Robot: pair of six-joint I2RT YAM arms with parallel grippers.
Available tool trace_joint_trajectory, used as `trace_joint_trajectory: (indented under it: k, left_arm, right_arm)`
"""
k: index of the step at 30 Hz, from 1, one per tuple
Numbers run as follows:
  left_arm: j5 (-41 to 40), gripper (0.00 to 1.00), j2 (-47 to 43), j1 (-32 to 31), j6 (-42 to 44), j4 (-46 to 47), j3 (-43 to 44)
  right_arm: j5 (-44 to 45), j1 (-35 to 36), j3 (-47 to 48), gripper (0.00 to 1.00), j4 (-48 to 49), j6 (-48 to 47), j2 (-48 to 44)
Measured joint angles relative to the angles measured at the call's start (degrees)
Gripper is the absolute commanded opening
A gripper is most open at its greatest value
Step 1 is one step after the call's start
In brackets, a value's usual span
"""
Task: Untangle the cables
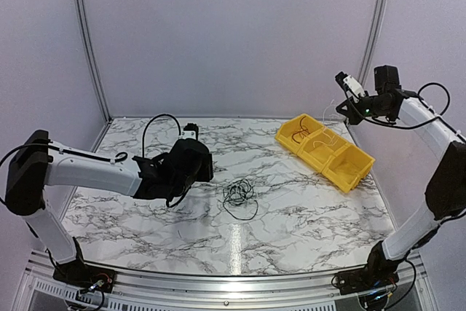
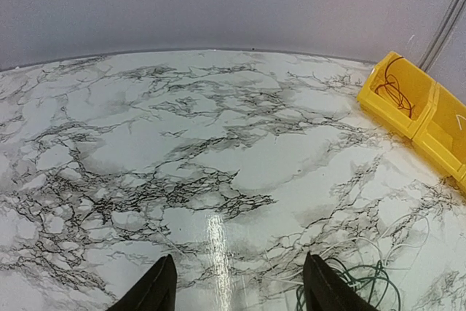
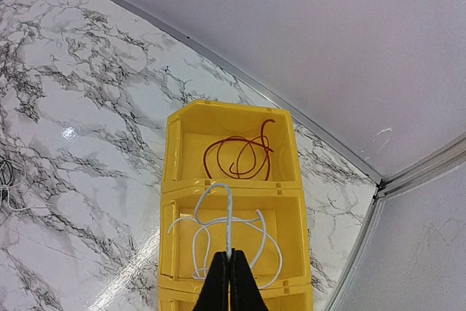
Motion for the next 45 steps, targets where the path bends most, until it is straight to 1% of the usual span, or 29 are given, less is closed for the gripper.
trace_joint_trajectory:
  k: [6, 13, 14, 15, 16, 18, 20, 21, 24, 27, 31, 32, 35, 38, 41, 43, 45]
  left_arm:
    - [-0.02, 0.62, 0.28, 0.00, -1.29, -2.08, 0.57]
    - [0.00, 0.63, 0.04, 0.00, -1.95, -2.56, 0.44]
    - [0.00, 0.62, -0.15, 0.00, -2.01, -2.58, 0.26]
    - [0.00, 0.63, -0.44, 0.00, -2.14, -2.58, 0.07]
    - [-0.02, 0.63, -0.85, 0.00, -2.25, -2.58, -0.28]
    - [0.00, 0.63, -1.66, 0.00, -2.60, -2.62, -0.98]
    - [0.00, 0.64, -2.47, -0.02, -2.97, -2.64, -1.73]
    - [0.02, 0.64, -2.95, -0.02, -3.02, -2.62, -2.14]
    - [0.92, 0.65, -4.70, -0.09, -2.45, -1.90, -3.89]
    - [2.36, 0.65, -6.88, -0.37, -1.09, -0.81, -5.84]
    - [4.81, 0.65, -7.65, -0.57, 1.68, 0.76, -6.01]
    - [5.68, 0.65, -7.65, -0.59, 2.45, 0.94, -5.99]
    - [8.11, 0.66, -7.56, -0.59, 4.87, 0.92, -5.60]
    - [10.14, 0.67, -6.84, -0.59, 7.02, 0.87, -3.78]
    - [12.00, 0.67, -5.49, -0.52, 7.54, 0.15, -0.48]
    - [13.70, 0.67, -5.09, -0.28, 7.06, -0.52, 1.27]
    - [16.33, 0.67, -4.96, -0.11, 6.47, -0.92, 2.67]
  right_arm:
    - [2.95, -0.24, -3.72, 0.00, 4.94, -2.12, 4.57]
    - [8.35, -0.24, -4.13, 0.00, 7.15, -2.93, 13.35]
    - [8.61, -0.24, -4.13, 0.01, 7.23, -2.93, 14.03]
    - [8.98, -0.24, -4.13, 0.03, 7.37, -2.93, 14.75]
    - [9.38, -0.24, -4.13, 0.08, 7.43, -2.91, 15.32]
    - [10.08, -0.24, -4.11, 0.23, 7.45, -2.75, 15.98]
    - [10.88, -0.24, -3.67, 0.41, 7.30, -2.58, 16.48]
    - [11.19, -0.24, -3.17, 0.46, 7.06, -2.19, 16.65]
    - [11.61, -0.24, -0.22, 0.51, 4.87, -2.10, 16.76]
    - [10.69, -0.24, 3.13, 0.53, 1.68, -2.38, 15.47]
    - [8.76, -0.24, 3.72, 0.53, -1.55, -2.27, 10.51]
    - [8.28, -0.24, 3.72, 0.51, -2.05, -2.21, 8.98]
    - [7.04, -0.24, 4.02, 0.42, -2.43, -2.19, 6.16]
    - [3.85, 0.07, 4.22, 0.34, -2.71, -2.75, 6.51]
    - [-1.07, 2.21, 3.61, 0.28, -3.91, -4.50, 8.13]
    - [-4.66, 5.07, 2.49, 0.27, -4.31, -5.95, 8.85]
    - [-8.55, 8.92, 0.68, 0.30, -4.68, -7.78, 9.33]
